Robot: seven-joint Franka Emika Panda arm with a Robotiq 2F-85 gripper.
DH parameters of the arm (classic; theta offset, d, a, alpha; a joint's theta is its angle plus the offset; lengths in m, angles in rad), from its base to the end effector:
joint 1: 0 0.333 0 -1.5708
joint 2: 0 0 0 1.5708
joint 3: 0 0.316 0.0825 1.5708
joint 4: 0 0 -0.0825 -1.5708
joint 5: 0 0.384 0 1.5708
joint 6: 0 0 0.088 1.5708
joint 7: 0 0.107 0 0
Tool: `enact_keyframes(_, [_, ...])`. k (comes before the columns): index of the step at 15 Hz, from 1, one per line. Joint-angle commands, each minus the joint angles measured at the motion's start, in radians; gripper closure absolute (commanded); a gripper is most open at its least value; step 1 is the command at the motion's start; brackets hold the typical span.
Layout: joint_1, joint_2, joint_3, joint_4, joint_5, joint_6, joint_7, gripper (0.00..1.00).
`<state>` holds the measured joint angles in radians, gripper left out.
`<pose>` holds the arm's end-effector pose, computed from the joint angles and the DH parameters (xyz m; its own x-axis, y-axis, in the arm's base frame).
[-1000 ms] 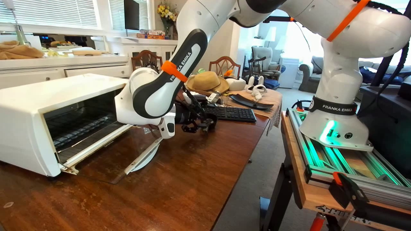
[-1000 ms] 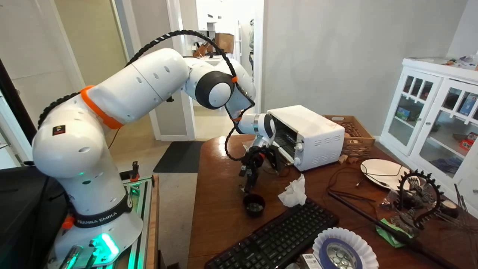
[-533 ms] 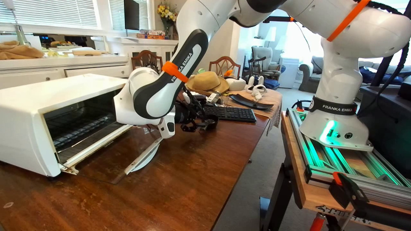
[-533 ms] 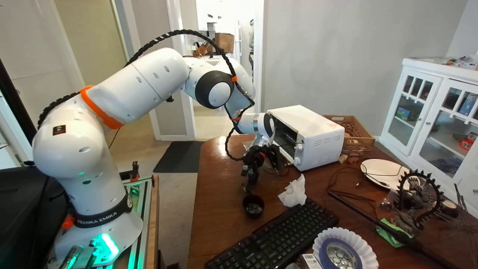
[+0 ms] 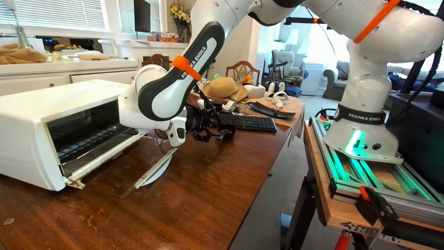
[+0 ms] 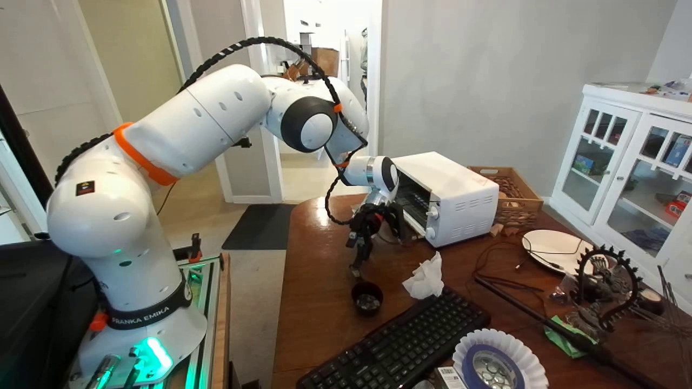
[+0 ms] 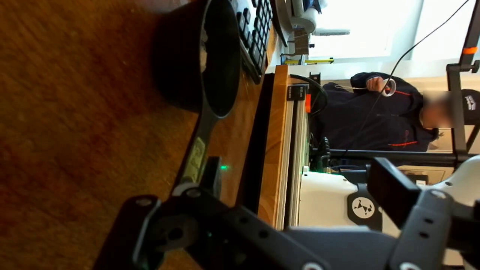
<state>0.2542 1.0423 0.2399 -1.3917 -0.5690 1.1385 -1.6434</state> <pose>0.5348 0.1893 0.0804 -0.7284 0.6769 -0.1062 0.2703 0.1415 -0.9523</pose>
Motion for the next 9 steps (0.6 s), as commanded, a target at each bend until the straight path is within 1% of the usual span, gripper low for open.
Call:
enact_keyframes(1, [-0.016, -0.043, 0.005, -0.032, 0.037, 0.034, 0.028, 0.0])
enact_keyframes(9, [-0.042, 0.001, -0.042, 0.042, 0.049, 0.138, 0.064, 0.0])
